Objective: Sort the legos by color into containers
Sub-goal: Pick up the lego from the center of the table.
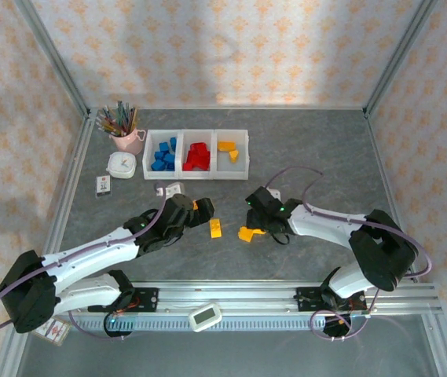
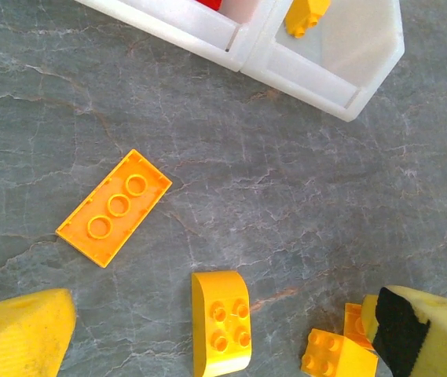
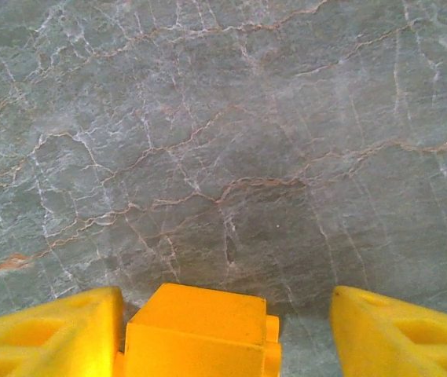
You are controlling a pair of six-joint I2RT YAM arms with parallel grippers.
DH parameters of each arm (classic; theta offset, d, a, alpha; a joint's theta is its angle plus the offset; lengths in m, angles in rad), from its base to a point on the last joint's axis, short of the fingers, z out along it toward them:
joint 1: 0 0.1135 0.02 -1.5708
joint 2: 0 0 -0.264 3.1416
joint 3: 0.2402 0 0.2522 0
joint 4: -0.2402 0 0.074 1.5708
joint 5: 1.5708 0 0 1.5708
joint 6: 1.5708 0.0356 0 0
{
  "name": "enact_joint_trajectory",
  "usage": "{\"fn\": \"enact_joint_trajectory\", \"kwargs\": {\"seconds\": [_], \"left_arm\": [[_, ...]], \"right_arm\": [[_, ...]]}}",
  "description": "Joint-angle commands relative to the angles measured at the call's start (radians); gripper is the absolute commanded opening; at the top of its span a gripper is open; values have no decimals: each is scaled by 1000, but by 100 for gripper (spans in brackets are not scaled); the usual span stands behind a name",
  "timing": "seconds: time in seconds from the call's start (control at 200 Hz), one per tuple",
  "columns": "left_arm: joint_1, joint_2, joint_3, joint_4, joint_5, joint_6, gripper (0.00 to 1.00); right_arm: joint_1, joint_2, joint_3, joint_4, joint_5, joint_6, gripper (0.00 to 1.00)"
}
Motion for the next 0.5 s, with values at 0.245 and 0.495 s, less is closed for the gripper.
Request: {"fn": "enact_joint_trajectory", "kwargs": {"seconds": [0.245, 0.495], "left_arm": [[-8, 13, 26, -15, -26, 0, 99], [-7, -10, 27, -19, -33, -6, 99]], "right_arm": [[6, -6, -37, 43, 3, 4, 47], [6, -34, 2, 23, 48, -40, 36]]}}
